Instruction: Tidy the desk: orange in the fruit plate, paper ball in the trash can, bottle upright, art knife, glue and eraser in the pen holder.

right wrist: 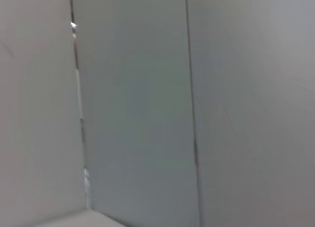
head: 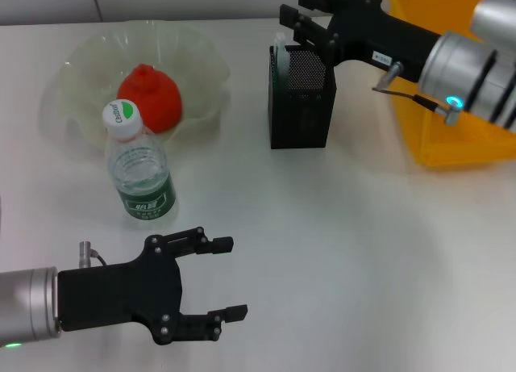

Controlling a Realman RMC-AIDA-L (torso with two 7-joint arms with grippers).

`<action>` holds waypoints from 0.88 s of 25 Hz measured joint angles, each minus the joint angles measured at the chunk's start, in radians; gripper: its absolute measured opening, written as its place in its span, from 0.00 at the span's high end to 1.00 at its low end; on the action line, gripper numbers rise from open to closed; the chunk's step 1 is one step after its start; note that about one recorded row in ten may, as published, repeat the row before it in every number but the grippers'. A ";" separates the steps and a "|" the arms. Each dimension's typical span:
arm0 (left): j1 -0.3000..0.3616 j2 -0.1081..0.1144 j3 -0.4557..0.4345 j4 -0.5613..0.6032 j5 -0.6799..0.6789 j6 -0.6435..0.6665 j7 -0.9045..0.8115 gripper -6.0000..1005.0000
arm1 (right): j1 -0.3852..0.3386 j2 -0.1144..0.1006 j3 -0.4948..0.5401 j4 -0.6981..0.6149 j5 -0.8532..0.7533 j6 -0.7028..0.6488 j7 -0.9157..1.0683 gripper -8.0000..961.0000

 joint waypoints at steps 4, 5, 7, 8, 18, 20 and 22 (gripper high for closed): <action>0.002 0.001 0.000 0.000 0.000 0.001 0.000 0.19 | -0.189 -0.006 0.000 -0.132 -0.004 -0.225 0.016 0.51; 0.002 0.001 0.000 0.000 0.000 0.001 0.000 0.19 | -0.189 -0.006 0.000 -0.132 -0.004 -0.225 0.016 0.47; 0.002 0.002 0.000 0.000 0.000 0.002 -0.001 0.19 | -0.294 -0.009 0.001 -0.201 -0.022 -0.323 0.034 0.37; 0.002 0.002 0.000 0.001 0.000 0.002 -0.002 0.19 | -0.342 -0.012 0.003 -0.236 -0.050 -0.376 0.045 0.33; 0.005 0.005 -0.009 0.010 0.000 0.007 -0.012 0.19 | -0.523 -0.014 0.202 -0.247 -0.612 -0.731 -0.049 0.15; 0.005 0.006 -0.009 0.010 0.000 0.008 -0.012 0.19 | -0.518 -0.016 0.203 -0.232 -0.613 -0.729 -0.056 0.13; 0.006 0.007 -0.008 0.011 0.000 0.008 -0.012 0.19 | -0.512 -0.017 0.204 -0.214 -0.614 -0.727 -0.065 0.13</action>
